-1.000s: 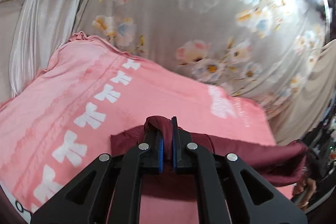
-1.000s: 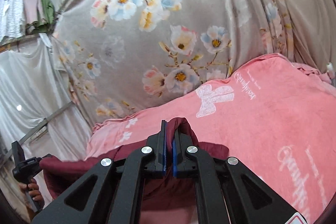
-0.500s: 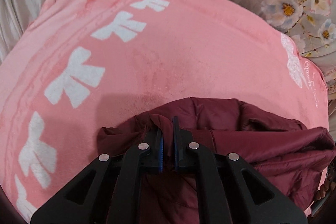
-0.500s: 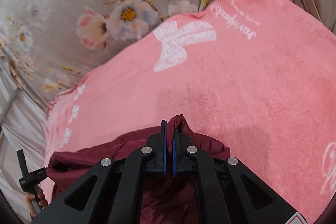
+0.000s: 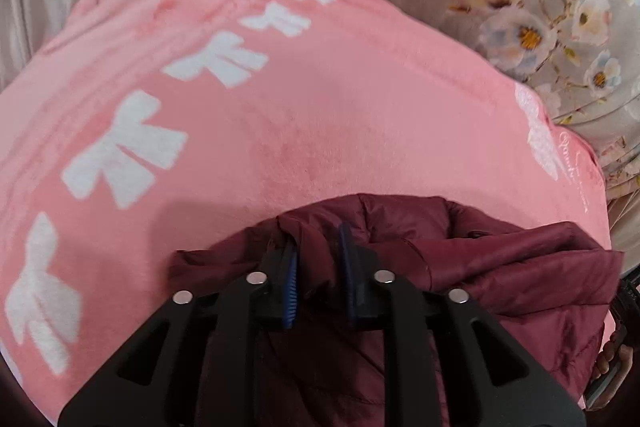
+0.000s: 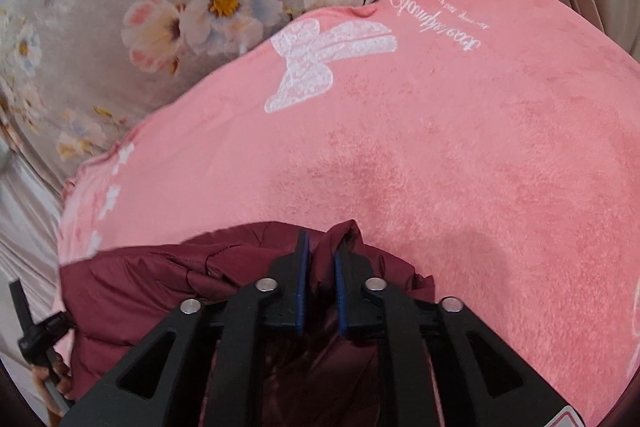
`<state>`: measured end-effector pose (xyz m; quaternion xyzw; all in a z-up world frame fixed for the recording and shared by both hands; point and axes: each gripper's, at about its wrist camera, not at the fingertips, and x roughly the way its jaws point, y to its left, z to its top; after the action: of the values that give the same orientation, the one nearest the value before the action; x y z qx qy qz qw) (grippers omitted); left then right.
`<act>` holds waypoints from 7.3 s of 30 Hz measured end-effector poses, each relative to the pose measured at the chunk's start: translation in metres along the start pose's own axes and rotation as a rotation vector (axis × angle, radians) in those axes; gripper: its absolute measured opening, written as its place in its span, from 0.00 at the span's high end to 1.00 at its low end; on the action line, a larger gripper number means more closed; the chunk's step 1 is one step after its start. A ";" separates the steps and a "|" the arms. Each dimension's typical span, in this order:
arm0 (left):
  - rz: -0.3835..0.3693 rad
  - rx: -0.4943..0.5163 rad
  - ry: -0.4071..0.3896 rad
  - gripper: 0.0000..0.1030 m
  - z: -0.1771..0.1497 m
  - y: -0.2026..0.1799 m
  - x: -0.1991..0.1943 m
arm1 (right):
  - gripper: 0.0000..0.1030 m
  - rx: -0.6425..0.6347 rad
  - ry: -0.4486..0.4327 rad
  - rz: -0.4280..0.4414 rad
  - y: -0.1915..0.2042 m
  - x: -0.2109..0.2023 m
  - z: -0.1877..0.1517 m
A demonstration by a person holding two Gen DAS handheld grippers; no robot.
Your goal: Fold large clothes
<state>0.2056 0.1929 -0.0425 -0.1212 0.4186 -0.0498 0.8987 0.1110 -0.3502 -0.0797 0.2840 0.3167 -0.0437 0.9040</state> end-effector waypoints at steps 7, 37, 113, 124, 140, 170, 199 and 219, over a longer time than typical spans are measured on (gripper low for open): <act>0.133 0.031 -0.277 0.21 0.019 -0.001 -0.102 | 0.65 -0.011 -0.107 0.042 0.008 -0.069 0.004; 0.020 0.103 0.018 0.70 -0.017 -0.052 0.018 | 1.00 -0.285 0.113 -0.080 0.074 0.037 -0.023; 0.033 0.221 -0.013 0.68 -0.045 -0.161 0.063 | 1.00 -0.399 0.232 0.009 0.191 0.104 -0.090; 0.078 -0.053 0.011 0.09 -0.027 0.025 -0.049 | 0.88 -0.406 0.287 0.160 0.195 -0.003 -0.124; -0.190 -0.126 0.171 0.32 -0.082 0.027 -0.029 | 0.88 -0.447 0.326 0.125 0.187 -0.002 -0.192; -0.429 0.419 -0.001 0.93 -0.075 -0.289 -0.134 | 0.88 -0.203 0.268 0.336 0.086 -0.065 -0.200; -0.338 0.554 0.196 0.67 -0.184 -0.395 -0.018 | 0.63 0.025 0.019 0.024 -0.083 -0.166 -0.117; -0.116 0.288 -0.074 0.18 -0.070 -0.279 -0.088 | 0.93 0.037 0.232 0.211 0.002 -0.035 0.031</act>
<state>0.0990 -0.0725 0.0514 -0.0169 0.3658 -0.1568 0.9173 0.1008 -0.3685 -0.0377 0.3356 0.3863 0.0789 0.8555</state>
